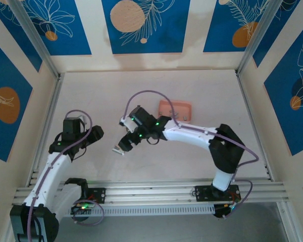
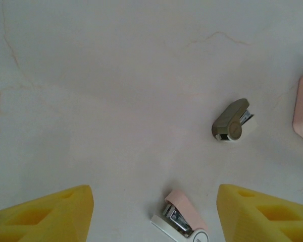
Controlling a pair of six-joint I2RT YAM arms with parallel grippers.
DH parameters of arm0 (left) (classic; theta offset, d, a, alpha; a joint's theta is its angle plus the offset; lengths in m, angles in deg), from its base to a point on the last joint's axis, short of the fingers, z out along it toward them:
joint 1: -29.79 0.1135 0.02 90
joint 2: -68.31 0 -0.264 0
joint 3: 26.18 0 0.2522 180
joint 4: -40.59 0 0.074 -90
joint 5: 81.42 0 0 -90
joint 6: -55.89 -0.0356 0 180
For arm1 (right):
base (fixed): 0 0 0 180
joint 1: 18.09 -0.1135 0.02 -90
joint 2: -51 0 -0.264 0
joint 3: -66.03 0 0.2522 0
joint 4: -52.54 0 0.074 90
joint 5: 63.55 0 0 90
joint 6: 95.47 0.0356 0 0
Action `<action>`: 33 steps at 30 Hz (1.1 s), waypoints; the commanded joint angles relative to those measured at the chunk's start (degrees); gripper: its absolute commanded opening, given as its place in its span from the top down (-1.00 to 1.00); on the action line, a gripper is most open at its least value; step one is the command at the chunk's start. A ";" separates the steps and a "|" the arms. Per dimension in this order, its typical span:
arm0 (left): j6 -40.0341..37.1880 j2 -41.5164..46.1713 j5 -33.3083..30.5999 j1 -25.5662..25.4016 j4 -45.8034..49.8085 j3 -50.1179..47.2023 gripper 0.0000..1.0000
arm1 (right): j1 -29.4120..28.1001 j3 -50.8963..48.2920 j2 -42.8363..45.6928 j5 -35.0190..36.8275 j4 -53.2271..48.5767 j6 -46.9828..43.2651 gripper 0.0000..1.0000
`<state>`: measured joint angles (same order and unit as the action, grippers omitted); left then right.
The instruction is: Load the staples into the stapler
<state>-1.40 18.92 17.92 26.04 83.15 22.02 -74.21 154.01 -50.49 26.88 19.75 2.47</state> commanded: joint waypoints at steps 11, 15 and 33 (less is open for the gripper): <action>2.27 -4.93 4.42 0.87 -2.72 -1.54 -0.30 | -5.27 10.03 -14.93 1.70 -6.44 -3.29 -0.73; 2.16 -4.88 4.51 0.89 -3.15 -1.74 -0.30 | -5.35 11.17 -18.09 3.11 -5.76 -3.02 -0.61; 0.91 -4.54 7.58 0.87 -4.28 -3.78 -0.26 | -5.67 7.94 -20.79 10.06 4.11 -4.10 0.01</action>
<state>0.04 14.07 23.49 26.28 79.59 18.69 -79.65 164.06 -70.71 35.79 18.88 -0.94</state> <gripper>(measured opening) 0.634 0.500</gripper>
